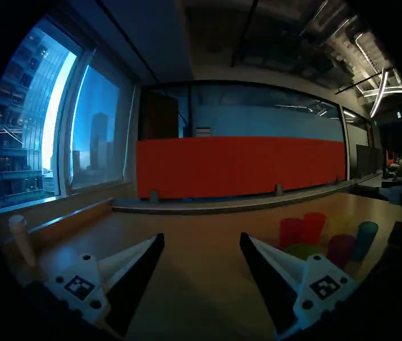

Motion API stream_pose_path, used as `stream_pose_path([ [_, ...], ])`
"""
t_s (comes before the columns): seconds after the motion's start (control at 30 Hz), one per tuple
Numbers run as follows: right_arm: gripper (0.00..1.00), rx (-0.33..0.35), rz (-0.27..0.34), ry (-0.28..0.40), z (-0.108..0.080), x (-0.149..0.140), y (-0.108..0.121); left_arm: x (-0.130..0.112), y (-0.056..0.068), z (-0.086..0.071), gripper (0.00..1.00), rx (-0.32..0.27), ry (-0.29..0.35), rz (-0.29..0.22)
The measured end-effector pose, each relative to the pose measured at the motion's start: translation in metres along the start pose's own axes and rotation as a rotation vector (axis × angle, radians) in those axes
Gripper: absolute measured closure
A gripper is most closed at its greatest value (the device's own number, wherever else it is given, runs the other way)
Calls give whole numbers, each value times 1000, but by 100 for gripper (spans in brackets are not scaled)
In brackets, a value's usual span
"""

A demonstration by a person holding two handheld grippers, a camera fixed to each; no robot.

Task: Pour water

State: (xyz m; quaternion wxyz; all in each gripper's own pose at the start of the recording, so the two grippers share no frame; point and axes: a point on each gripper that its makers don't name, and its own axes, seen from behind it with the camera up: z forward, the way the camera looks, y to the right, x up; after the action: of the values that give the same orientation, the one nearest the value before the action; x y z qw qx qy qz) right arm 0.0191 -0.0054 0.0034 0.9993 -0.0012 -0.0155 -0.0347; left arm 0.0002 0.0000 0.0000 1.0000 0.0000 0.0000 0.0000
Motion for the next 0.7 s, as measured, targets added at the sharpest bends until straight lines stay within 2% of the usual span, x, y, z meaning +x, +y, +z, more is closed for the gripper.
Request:
stream_pose_path([
  [0.1,0,9,-21,-8,2,15,-2,13,1,2,1,-6,3,-1],
  [0.2,0,22,-17,-11,4,34,-2,29,4,6,1,-26,7,4],
  [0.4,0,37,20,-5,8,73,4,62,8,16,1,-51,-8,23],
  [0.7,0,52,56,15,13,124,17,118,14,26,1,-98,4,5],
])
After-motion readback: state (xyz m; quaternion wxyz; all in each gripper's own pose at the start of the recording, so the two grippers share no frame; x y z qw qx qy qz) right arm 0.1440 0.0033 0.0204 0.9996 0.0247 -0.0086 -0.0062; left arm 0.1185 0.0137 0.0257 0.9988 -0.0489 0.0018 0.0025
